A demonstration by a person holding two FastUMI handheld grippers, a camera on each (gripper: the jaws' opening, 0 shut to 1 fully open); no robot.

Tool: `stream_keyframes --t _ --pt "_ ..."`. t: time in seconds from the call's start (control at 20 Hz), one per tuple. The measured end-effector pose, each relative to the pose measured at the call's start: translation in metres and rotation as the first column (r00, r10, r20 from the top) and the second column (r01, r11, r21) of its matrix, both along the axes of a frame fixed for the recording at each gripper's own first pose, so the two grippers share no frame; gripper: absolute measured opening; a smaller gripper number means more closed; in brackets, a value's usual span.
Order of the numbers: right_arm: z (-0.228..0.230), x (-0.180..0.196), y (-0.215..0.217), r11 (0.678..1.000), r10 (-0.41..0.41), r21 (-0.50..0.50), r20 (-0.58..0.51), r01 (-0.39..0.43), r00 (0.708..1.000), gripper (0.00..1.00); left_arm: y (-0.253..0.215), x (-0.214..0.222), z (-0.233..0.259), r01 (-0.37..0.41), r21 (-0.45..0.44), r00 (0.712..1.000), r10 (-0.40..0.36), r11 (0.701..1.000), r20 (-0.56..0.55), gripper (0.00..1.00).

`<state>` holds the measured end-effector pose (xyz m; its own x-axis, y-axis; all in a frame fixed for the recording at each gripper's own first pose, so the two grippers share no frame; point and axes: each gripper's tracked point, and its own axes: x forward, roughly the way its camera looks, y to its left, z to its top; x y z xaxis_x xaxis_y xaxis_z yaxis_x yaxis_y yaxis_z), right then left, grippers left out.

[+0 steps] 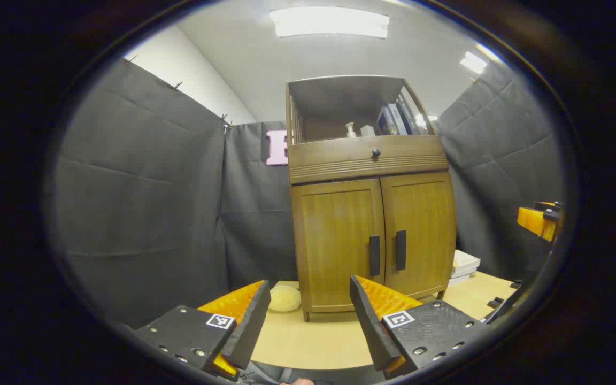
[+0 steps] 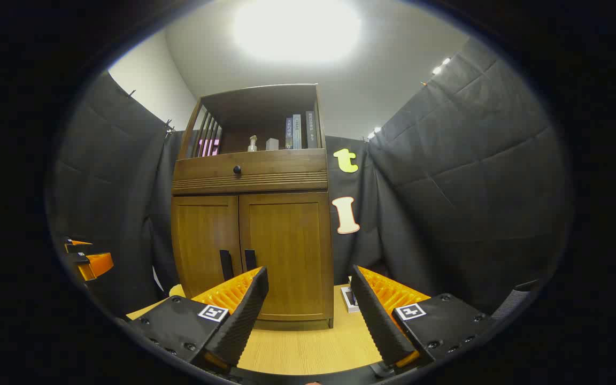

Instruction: Open the right door of the double-door shoe cabinet with the right hand, and open the left door with the left hand.

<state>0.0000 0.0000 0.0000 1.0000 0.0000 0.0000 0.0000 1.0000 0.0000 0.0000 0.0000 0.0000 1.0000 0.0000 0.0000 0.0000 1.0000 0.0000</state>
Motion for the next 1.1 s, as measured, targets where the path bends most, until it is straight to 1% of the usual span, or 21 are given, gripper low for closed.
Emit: stream_keyframes --t 0.05,0.25,0.6,0.75,0.8,0.85,0.9,0.95,1.0,1.05,1.1 --pt "0.0 0.001 0.001 1.0 0.003 0.001 -0.001 -0.003 1.0 0.92 -0.001 0.0 -0.001 -0.004 0.003 1.0 0.004 1.0 0.001 0.85" --pt "-0.001 0.004 0.002 1.0 0.009 0.003 -0.002 -0.009 1.0 0.92 -0.002 -0.002 -0.002 -0.015 0.004 1.0 0.015 1.0 -0.002 0.86" --pt "-0.005 0.009 -0.008 1.0 0.002 0.008 -0.001 -0.002 1.0 0.92 -0.004 -0.002 0.0 -0.017 0.012 1.0 0.017 1.0 0.01 0.86" --pt "-0.01 0.013 -0.011 1.0 0.011 0.012 -0.013 -0.011 1.0 0.92 -0.006 -0.003 0.004 -0.018 0.018 1.0 0.018 1.0 0.008 0.85" --pt "-0.012 0.015 -0.012 1.0 0.016 0.012 -0.016 -0.016 1.0 0.97 -0.007 -0.003 0.004 -0.022 0.019 1.0 0.022 1.0 0.009 0.86" --pt "-0.013 0.018 -0.015 1.0 0.016 0.011 -0.015 -0.015 1.0 0.92 -0.009 -0.004 0.004 -0.027 0.019 1.0 0.027 0.999 0.008 0.86" --pt "-0.016 0.022 -0.017 1.0 0.016 0.007 -0.018 -0.016 1.0 0.92 -0.011 -0.005 0.003 -0.033 0.019 0.999 0.033 0.999 0.004 0.85" --pt "-0.018 0.026 -0.018 1.0 0.022 0.005 -0.024 -0.022 0.999 0.92 -0.013 -0.007 0.003 -0.044 0.02 0.999 0.044 0.999 -0.001 0.86" --pt "-0.021 0.03 -0.017 0.999 0.033 0.007 -0.027 -0.032 0.999 0.97 -0.016 -0.008 0.001 -0.052 0.021 0.999 0.052 0.998 -0.008 0.86" --pt "-0.024 0.034 -0.015 0.999 0.048 0.011 -0.029 -0.048 0.998 0.92 -0.018 -0.011 0.0 -0.062 0.025 0.998 0.063 0.998 -0.013 0.86" --pt "-0.026 0.04 -0.013 0.998 0.065 0.016 -0.03 -0.065 0.997 0.97 -0.02 -0.012 0.001 -0.072 0.031 0.997 0.072 0.997 -0.012 0.86"
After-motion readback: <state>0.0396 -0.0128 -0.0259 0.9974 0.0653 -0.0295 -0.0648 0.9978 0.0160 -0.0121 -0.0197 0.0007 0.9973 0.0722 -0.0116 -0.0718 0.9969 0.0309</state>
